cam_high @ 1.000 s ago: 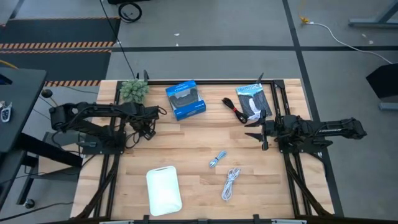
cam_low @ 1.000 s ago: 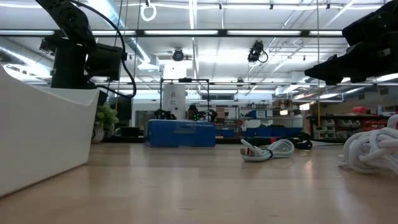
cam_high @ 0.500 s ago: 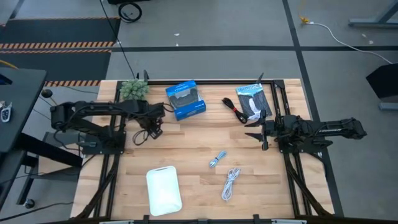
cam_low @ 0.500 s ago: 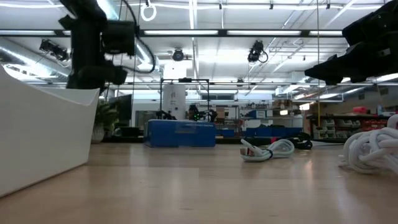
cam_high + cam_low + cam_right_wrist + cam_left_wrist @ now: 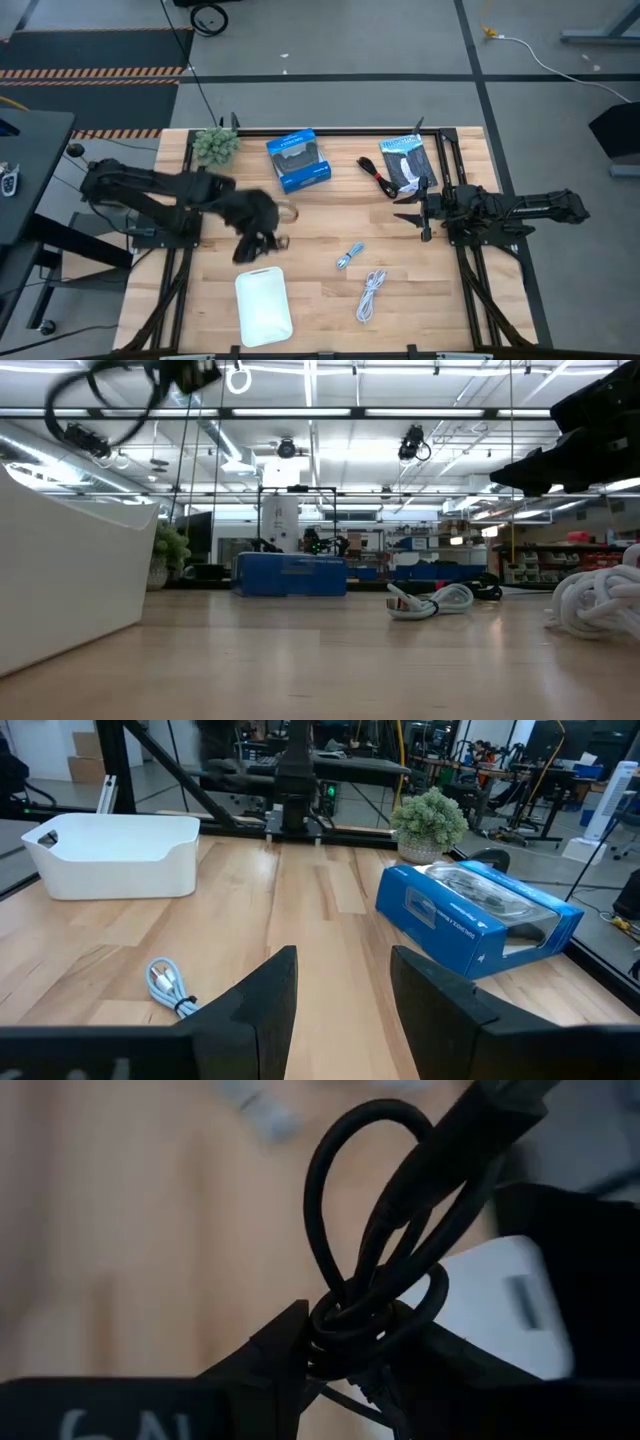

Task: Pick and place USB-C Cables
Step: Put the black HDMI cable into the white bin

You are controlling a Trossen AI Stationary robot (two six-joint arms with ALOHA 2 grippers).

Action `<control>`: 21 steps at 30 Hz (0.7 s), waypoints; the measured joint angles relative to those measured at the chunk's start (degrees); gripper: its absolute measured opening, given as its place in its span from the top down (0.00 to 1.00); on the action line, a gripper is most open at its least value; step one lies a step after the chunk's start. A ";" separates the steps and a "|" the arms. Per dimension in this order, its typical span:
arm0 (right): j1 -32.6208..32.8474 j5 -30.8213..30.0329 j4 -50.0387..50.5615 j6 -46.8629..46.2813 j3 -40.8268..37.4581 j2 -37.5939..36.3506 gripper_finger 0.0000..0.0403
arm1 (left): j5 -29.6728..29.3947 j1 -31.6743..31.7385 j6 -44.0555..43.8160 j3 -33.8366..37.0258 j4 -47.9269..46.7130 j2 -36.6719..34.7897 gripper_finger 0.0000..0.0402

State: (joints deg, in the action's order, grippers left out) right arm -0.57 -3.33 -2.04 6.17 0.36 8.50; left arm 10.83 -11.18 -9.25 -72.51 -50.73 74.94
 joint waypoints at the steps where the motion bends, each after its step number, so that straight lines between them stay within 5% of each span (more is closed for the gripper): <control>1: 0.01 0.00 0.01 0.00 0.01 0.01 0.58 | 0.01 -2.39 0.06 -0.47 2.05 0.00 0.67; 8: 0.01 0.00 0.01 0.00 0.00 0.02 0.58 | -2.21 -15.66 0.10 -0.28 15.26 0.64 0.67; 16: 0.00 -0.01 -0.02 0.00 0.00 0.02 0.58 | -14.78 -24.42 4.20 -0.17 14.98 4.65 0.67; 21: 0.02 0.00 -0.44 0.00 0.01 0.00 0.58 | -16.11 -27.15 11.95 -0.17 14.85 9.04 0.67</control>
State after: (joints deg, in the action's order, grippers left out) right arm -0.56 -3.33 -2.48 6.17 0.37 8.49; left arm -5.28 -38.34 2.70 -72.69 -35.88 83.98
